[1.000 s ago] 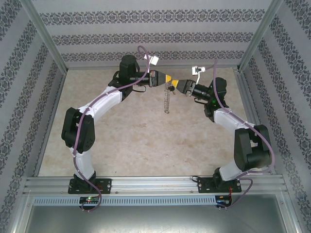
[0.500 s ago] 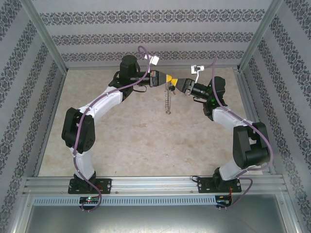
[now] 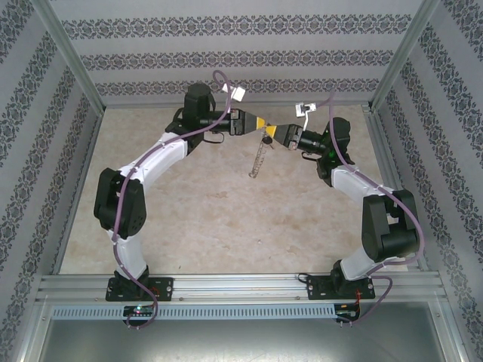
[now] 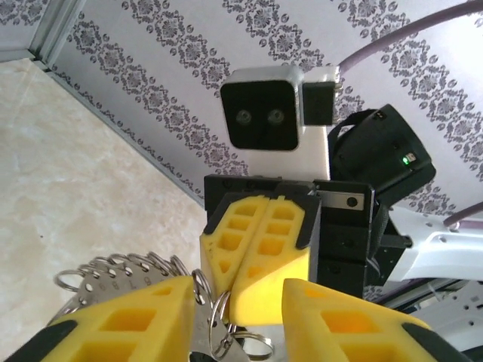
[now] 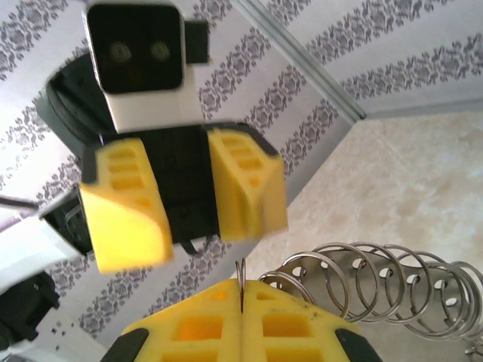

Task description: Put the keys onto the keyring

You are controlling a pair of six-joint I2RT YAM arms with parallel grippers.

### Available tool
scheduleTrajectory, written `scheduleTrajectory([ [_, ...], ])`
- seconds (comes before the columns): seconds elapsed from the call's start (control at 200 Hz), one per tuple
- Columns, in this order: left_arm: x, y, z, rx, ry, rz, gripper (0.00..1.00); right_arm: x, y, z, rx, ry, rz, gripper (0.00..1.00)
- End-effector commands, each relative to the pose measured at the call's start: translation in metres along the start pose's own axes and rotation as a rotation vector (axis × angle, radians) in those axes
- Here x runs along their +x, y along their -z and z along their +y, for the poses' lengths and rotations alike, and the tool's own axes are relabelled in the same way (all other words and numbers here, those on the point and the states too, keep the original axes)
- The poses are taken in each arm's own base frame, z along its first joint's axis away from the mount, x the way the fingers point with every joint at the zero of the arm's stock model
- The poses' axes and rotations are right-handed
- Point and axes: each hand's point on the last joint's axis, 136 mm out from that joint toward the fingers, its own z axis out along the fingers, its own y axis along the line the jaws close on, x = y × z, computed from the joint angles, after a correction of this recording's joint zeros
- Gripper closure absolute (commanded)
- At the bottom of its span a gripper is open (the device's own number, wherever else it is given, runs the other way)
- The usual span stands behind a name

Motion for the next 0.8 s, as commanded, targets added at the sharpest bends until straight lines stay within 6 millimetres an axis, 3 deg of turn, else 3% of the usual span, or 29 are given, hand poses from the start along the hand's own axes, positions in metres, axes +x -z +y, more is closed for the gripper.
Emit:
scheduleTrajectory([
  [0.0, -0.008, 0.022, -0.032, -0.003, -0.129, 0.062, 0.58, 0.000, 0.003, 0.020, -0.055, 0.080, 0.076, 1.00],
  [0.145, 0.008, 0.027, -0.030, -0.025, -0.145, 0.158, 0.56, 0.003, 0.004, 0.021, -0.081, 0.059, 0.127, 1.00],
  [0.355, 0.025, 0.026, -0.015, -0.022, -0.097, 0.201, 0.60, -0.001, 0.000, 0.025, -0.100, 0.059, 0.158, 1.00],
  [0.794, 0.024, 0.016, -0.013, 0.053, -0.044, 0.171, 0.61, 0.002, -0.007, 0.028, -0.096, 0.071, 0.162, 1.00],
])
